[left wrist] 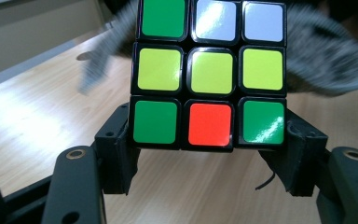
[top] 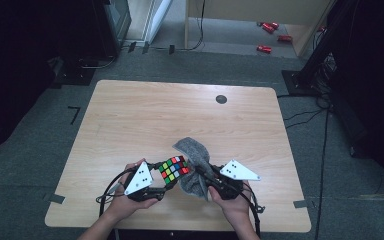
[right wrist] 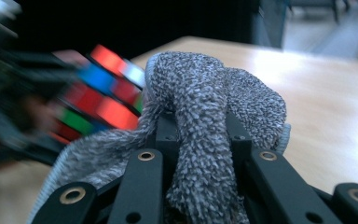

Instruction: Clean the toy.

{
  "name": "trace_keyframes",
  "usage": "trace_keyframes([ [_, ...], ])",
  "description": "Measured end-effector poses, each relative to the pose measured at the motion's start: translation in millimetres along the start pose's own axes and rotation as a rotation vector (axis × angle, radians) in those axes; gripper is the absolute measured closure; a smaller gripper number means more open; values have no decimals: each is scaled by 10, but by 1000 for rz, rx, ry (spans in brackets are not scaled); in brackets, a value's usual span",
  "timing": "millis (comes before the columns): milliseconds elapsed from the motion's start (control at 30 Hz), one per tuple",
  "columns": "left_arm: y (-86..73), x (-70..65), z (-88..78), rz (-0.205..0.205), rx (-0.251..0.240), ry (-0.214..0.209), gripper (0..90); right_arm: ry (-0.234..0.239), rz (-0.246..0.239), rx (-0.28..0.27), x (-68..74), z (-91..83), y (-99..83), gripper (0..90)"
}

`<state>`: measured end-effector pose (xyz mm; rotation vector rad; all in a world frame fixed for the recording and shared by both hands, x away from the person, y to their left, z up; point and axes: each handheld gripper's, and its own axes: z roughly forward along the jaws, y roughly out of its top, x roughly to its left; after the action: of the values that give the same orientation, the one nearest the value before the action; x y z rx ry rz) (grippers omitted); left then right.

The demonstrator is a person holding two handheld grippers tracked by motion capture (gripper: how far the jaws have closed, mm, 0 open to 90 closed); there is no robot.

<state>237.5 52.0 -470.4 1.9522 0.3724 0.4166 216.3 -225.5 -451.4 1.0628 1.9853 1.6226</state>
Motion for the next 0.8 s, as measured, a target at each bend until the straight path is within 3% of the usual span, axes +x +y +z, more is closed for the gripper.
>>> trace_keyframes([
  [133,6,-73,48,29,19,-16,340,77,-30,-61,155,-41,69,749],
  [233,17,-107,53,49,26,-10,340,76,-10,-49,151,-15,42,749],
  [367,31,-100,16,49,7,-7,340,79,66,-14,48,36,-40,748],
  [533,40,-72,-26,30,-33,-23,342,52,78,13,30,55,-54,748],
  [700,36,-78,-3,27,-22,-28,343,63,96,7,34,37,-34,746],
  [800,30,-113,26,56,3,-20,343,85,83,-18,100,6,21,744],
])
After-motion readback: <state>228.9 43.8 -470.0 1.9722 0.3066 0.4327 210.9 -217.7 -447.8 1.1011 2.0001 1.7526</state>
